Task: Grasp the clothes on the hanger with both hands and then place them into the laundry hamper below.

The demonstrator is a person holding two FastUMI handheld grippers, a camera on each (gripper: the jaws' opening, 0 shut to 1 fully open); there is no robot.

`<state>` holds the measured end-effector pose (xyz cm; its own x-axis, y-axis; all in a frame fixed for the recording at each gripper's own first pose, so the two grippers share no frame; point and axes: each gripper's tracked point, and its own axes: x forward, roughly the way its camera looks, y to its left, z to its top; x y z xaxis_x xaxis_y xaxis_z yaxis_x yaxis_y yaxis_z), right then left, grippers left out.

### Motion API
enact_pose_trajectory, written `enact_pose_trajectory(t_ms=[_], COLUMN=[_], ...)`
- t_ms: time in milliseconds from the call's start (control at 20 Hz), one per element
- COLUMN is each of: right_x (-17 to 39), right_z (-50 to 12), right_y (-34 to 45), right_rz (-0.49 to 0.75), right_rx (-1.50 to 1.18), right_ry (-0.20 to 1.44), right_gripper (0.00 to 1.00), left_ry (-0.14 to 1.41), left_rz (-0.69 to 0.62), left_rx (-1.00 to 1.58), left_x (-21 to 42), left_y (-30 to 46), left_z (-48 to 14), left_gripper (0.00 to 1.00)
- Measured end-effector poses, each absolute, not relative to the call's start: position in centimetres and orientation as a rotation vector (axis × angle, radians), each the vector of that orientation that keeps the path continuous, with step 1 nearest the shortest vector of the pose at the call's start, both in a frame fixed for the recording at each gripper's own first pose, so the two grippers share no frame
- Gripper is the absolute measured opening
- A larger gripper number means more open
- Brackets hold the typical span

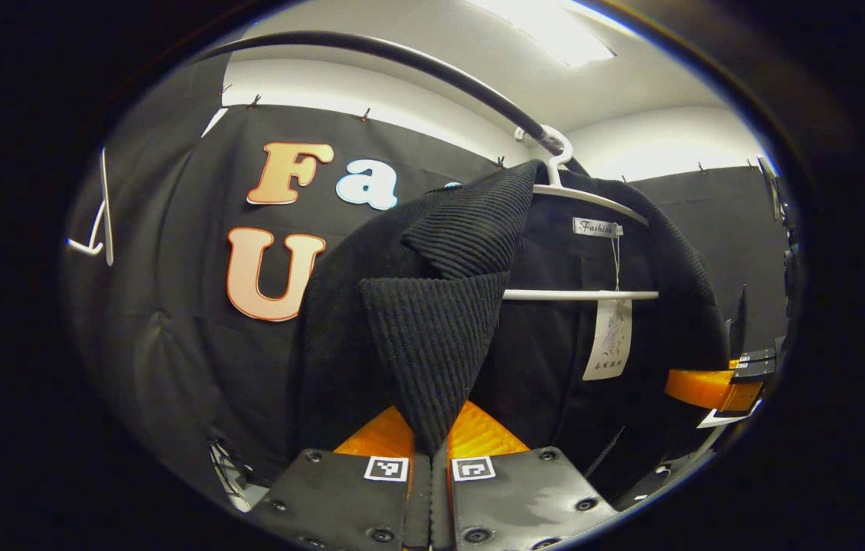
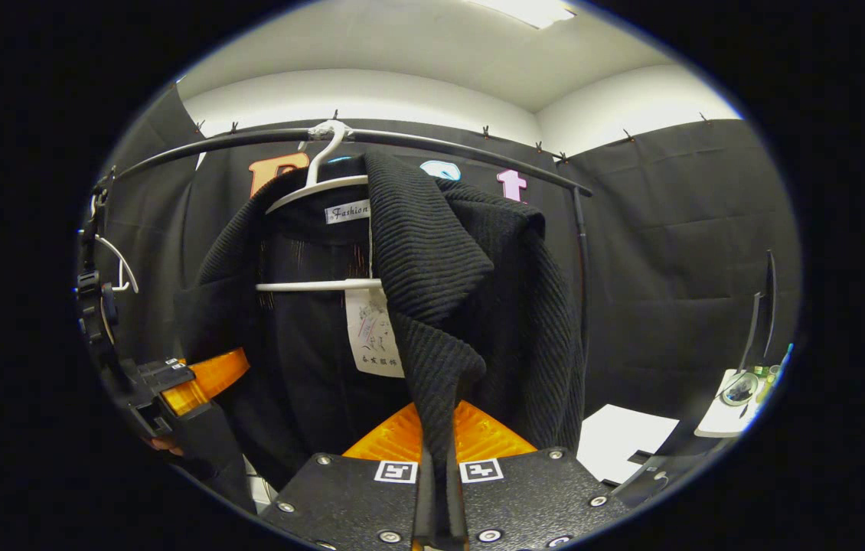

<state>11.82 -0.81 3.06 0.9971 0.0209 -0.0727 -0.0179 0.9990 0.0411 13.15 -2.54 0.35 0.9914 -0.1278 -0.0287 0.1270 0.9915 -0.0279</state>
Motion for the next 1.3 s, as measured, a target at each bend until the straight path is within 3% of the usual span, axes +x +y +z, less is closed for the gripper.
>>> enact_pose_trajectory(t_ms=[550, 900, 1300], right_x=[8.9, 7.9, 10.9], right_z=[7.5, 13.5, 19.3], right_y=[-5.7, -10.0, -14.5], right_rz=[-0.066, -0.144, -0.195], right_rx=[-0.034, -0.118, -0.179], right_ry=[-0.007, -0.104, -0.172], right_gripper=[0.06, 0.06, 0.05], left_ry=[-0.086, -0.13, -0.169], left_rz=[0.038, 0.086, 0.1], left_rx=[0.026, -0.001, -0.021], left_x=[11.9, 11.9, 12.5], left_y=[3.5, 4.7, 5.9], left_z=[7.7, 11.2, 14.1], left_gripper=[0.07, 0.1, 0.07])
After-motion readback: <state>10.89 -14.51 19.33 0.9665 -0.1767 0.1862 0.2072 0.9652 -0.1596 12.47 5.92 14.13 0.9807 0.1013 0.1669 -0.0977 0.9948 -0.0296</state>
